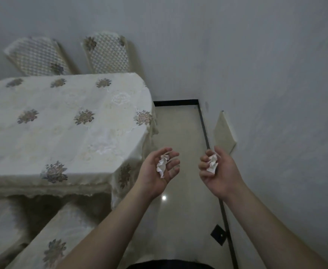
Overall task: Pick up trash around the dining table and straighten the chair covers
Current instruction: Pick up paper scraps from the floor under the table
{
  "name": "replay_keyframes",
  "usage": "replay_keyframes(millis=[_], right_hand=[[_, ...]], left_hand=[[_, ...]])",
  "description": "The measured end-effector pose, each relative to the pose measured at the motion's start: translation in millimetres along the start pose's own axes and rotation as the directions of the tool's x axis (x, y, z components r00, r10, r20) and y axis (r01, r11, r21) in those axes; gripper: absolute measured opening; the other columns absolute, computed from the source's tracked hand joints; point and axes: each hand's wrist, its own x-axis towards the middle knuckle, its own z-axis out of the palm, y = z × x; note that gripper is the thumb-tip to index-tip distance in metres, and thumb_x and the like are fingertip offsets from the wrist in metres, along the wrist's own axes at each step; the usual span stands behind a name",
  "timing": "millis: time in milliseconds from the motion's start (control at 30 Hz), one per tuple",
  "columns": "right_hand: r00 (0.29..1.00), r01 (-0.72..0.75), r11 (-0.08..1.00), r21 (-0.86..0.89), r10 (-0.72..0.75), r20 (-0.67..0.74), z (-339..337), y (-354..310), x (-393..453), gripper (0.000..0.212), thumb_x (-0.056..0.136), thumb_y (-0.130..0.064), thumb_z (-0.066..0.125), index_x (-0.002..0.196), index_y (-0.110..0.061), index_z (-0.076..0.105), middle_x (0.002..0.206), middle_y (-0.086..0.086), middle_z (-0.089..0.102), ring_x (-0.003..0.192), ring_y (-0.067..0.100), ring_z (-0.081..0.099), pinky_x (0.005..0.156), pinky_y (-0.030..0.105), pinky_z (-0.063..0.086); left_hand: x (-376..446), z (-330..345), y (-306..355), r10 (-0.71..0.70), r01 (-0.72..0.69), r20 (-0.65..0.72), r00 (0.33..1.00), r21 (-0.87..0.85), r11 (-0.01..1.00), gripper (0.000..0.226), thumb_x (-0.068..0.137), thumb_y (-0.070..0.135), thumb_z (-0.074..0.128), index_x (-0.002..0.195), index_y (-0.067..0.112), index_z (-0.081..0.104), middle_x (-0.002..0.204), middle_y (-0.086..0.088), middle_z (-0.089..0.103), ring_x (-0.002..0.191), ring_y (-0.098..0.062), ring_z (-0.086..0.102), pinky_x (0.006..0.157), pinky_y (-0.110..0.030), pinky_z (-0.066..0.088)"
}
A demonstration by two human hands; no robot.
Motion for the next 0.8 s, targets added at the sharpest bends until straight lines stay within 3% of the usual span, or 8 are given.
replay_keyframes(millis=[133,267,533,667,800], right_hand=[[0.99,-0.08,0.997,0.019,0.077,0.12,4,-20,45,0.048,0.039,-0.021,0.091,0.069,-0.017,0.053,0.06,-0.002,0.047,0.044,0.009,0.046,0.03,0.018,0.028],[0.98,-0.158,0.987,-0.009,0.158,0.124,14,-21,95,0.059,0.03,-0.022,0.094,0.071,-0.018,0.051,0.061,-0.002,0.047,0.045,0.009,0.045,0.031,0.018,0.028],[0.942,-0.305,0.945,-0.12,0.318,0.11,65,-4,205,0.061,0.027,-0.018,0.094,0.068,-0.017,0.05,0.059,-0.001,0.047,0.043,0.009,0.045,0.031,0.017,0.027],[0.912,-0.391,0.904,-0.173,0.405,0.057,94,14,260,0.059,0.021,-0.018,0.094,0.063,-0.017,0.053,0.057,-0.002,0.046,0.042,0.01,0.044,0.033,0.014,0.022],[0.89,-0.436,0.88,-0.188,0.452,0.053,112,28,310,0.056,0.027,-0.019,0.093,0.066,-0.017,0.052,0.058,-0.002,0.046,0.042,0.01,0.044,0.032,0.014,0.024]], left_hand=[[21,-7,17,0.054,-0.055,-0.061,0.997,-0.01,0.998,0.013,0.08,0.019,0.056,0.085,0.013,0.066,0.081,-0.009,0.07,0.061,-0.019,0.066,0.051,-0.025,0.054],[53,-26,39,0.098,-0.107,-0.131,0.987,-0.068,0.992,0.018,0.075,0.021,0.058,0.089,0.013,0.065,0.081,-0.009,0.071,0.061,-0.019,0.066,0.053,-0.025,0.053],[112,-81,106,0.156,-0.225,-0.287,0.945,-0.222,0.949,0.019,0.067,0.021,0.063,0.084,0.012,0.065,0.083,-0.007,0.065,0.062,-0.02,0.063,0.051,-0.025,0.053],[135,-115,143,0.159,-0.271,-0.382,0.91,-0.26,0.927,0.016,0.063,0.019,0.068,0.077,0.013,0.069,0.088,-0.007,0.066,0.07,-0.021,0.061,0.058,-0.026,0.053],[163,-146,173,0.16,-0.312,-0.443,0.882,-0.296,0.903,0.014,0.085,0.018,0.057,0.093,0.009,0.064,0.104,-0.013,0.07,0.075,-0.023,0.067,0.065,-0.028,0.058]])
